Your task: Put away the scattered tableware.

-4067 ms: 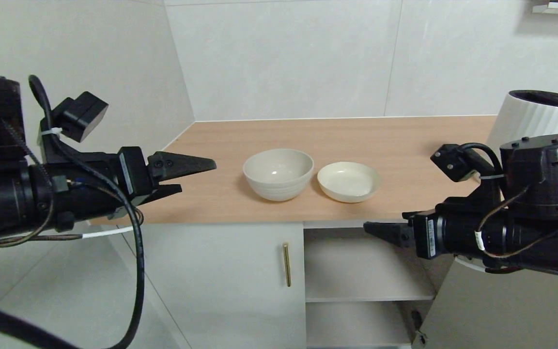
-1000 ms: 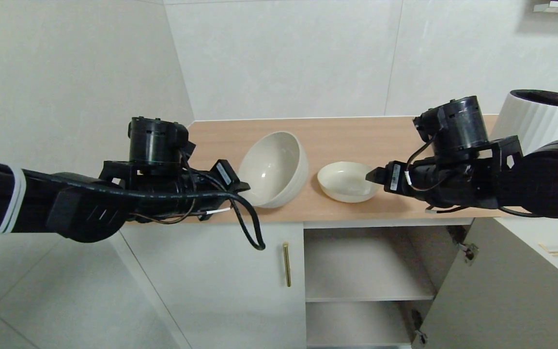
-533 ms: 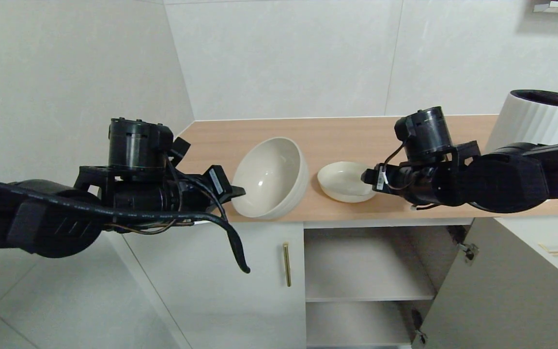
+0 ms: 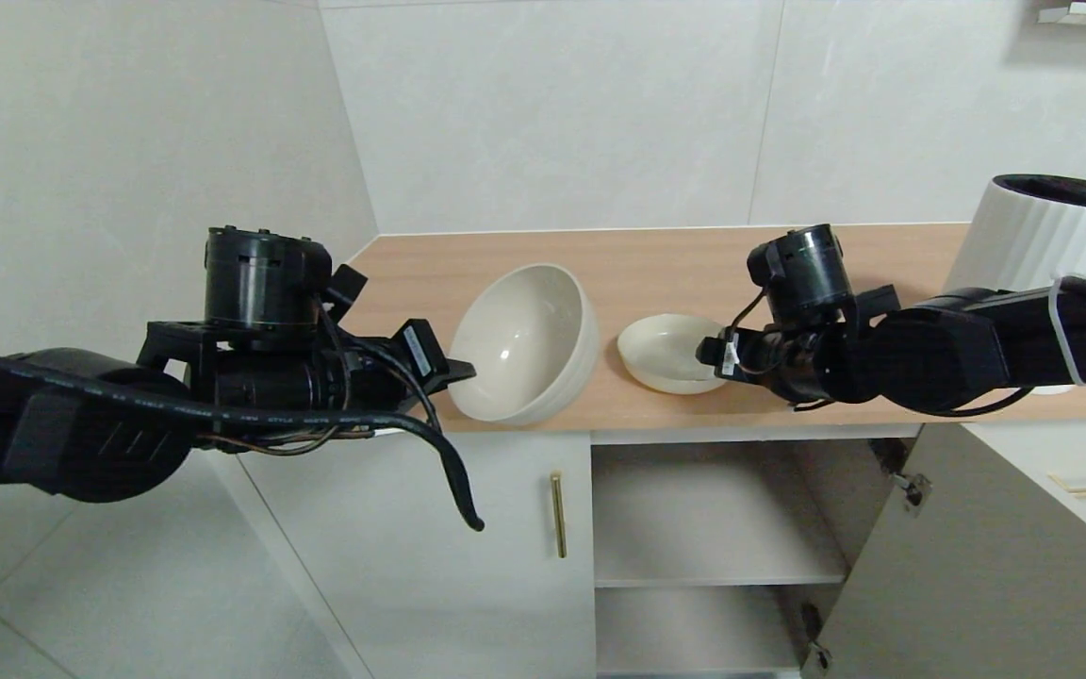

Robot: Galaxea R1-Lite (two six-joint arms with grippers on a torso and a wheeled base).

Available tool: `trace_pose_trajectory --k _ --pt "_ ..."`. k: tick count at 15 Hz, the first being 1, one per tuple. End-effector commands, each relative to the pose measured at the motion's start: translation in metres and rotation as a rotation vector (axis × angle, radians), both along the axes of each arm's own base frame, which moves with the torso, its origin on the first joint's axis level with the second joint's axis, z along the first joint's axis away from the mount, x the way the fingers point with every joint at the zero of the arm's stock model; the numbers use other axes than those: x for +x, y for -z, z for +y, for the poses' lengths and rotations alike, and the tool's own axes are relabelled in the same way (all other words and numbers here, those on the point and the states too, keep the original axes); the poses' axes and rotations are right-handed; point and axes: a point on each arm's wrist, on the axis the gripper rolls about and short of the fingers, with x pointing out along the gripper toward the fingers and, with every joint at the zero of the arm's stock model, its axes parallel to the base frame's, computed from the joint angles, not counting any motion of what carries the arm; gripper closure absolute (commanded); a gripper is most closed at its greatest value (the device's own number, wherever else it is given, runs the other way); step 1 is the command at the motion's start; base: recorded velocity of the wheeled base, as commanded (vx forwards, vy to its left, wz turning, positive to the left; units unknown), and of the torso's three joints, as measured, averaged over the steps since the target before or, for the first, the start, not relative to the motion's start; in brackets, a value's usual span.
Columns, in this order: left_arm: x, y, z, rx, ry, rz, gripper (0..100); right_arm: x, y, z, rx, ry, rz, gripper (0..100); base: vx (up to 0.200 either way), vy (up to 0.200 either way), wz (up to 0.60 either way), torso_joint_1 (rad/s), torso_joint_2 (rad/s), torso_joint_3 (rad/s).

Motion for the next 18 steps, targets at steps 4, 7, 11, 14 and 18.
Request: trace_pose_trajectory --k 4,7,11,14,18 --pt "0.000 0.000 0.000 -0.001 0.000 0.000 100 0.001 0.002 0.001 0.002 0.001 0.003 100 0.000 0.000 0.00 0.000 0.00 0.000" --pt "0.000 0.000 0.000 0.000 0.000 0.001 100 0.000 0.000 0.000 0.006 0.002 0.001 100 0.000 0.000 0.00 0.000 0.00 0.000" --pt "-0.001 0.003 -0.001 0.005 0.004 0.011 100 -0.001 -0.001 0.000 0.006 0.000 0.000 100 0.000 0.000 0.00 0.000 0.00 0.000" --pt "-0.007 0.003 -0.002 0.007 0.014 0.013 100 -0.006 -0.006 -0.003 0.012 0.002 -0.005 100 0.000 0.000 0.00 0.000 0.00 0.000" --pt "-0.035 0.010 0.003 0.111 0.087 -0.010 100 -0.047 -0.020 -0.020 0.026 -0.058 0.007 100 0.000 0.000 0.00 0.000 0.00 0.000"
